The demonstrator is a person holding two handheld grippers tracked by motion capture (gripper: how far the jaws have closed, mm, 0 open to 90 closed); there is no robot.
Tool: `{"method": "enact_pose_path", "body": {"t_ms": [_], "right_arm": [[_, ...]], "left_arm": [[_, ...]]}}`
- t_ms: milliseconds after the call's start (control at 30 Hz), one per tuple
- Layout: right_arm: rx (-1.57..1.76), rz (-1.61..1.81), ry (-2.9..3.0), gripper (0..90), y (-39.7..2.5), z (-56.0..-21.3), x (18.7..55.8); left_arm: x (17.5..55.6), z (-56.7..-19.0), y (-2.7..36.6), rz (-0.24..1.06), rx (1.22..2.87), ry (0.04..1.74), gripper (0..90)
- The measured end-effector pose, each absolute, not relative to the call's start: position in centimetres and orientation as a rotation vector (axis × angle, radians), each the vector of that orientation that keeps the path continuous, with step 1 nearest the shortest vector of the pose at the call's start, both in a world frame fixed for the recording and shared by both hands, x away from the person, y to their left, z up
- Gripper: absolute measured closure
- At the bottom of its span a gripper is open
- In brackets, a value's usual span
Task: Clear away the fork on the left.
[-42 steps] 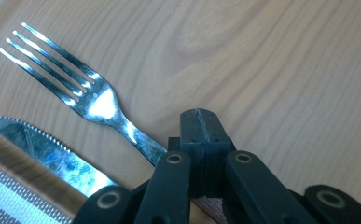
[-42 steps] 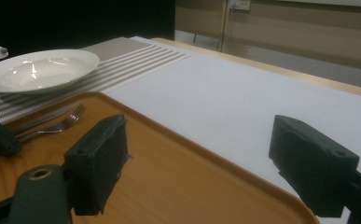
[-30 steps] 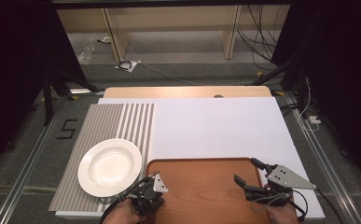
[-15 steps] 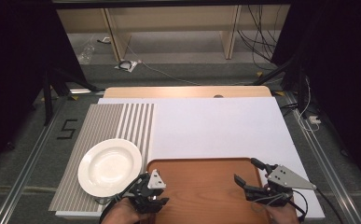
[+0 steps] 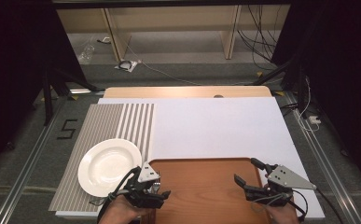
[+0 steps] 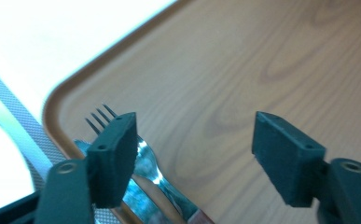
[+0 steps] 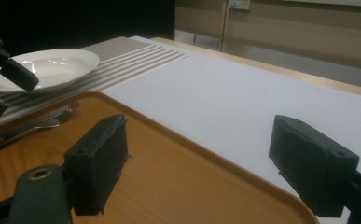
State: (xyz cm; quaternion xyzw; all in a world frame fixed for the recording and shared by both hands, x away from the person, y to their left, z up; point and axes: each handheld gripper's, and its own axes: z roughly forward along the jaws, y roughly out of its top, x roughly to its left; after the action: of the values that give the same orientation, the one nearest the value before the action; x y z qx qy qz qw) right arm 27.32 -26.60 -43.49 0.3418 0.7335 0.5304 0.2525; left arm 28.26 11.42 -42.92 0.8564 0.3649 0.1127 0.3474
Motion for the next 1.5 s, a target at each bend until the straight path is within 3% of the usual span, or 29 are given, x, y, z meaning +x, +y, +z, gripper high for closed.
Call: {"method": "enact_pose_path", "body": {"t_ms": [400,1500], "right_arm": [[0.927,1.438,1.997,20.2,-26.6,-43.5,27.3],[0.933,1.443,1.991,20.2,-26.6,-43.5,27.3]], "left_arm": [[28.6,-42.0,12.9,0.336,2.074,1.029,20.0],[28.6,-41.7,18.9,0.431,1.758,1.31,17.5]]}}
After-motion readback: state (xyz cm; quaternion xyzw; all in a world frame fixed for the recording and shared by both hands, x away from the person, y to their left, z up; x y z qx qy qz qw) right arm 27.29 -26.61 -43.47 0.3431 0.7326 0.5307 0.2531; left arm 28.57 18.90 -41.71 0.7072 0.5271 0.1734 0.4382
